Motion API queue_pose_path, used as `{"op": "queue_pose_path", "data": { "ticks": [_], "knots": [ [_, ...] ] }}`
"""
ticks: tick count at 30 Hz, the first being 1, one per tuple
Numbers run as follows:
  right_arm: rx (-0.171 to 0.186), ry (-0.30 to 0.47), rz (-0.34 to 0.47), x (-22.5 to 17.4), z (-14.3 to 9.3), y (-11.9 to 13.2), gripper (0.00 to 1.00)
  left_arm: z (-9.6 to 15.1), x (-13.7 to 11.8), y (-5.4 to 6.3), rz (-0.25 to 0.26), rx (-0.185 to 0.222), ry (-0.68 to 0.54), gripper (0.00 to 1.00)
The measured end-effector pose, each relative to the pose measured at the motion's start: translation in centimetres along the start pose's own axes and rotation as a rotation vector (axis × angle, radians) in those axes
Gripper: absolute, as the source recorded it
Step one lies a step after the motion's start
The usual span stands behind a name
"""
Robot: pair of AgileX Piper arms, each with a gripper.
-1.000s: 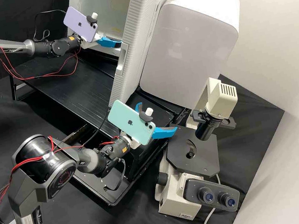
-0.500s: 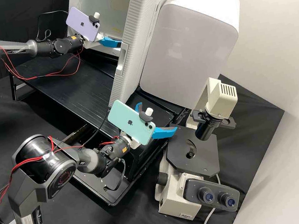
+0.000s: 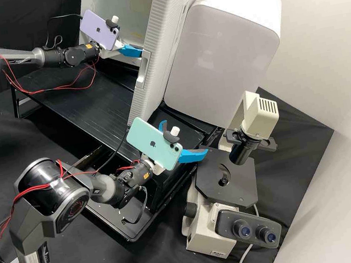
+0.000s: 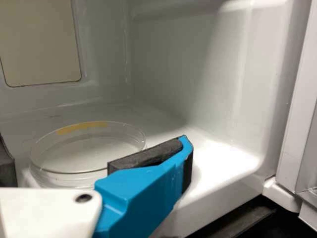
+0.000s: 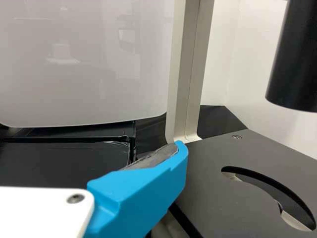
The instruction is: Take the petri dish out of the incubator
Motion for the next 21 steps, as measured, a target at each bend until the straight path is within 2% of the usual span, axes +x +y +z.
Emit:
{"op": "queue_pose_path", "data": {
  "ticks": [13,17,21],
  "knots": [
    [0.000,0.000,0.000,0.00,0.00,0.00,1.00,0.03,0.01,-0.12,-0.004,0.000,0.004,0.00],
    [0.000,0.000,0.000,0.00,0.00,0.00,1.00,-0.03,0.05,-0.27,-0.008,-0.018,0.008,0.00],
    [0.000,0.000,0.000,0.00,0.00,0.00,1.00,-0.10,0.05,-0.30,-0.011,-0.010,0.015,0.00]
  ]
}}
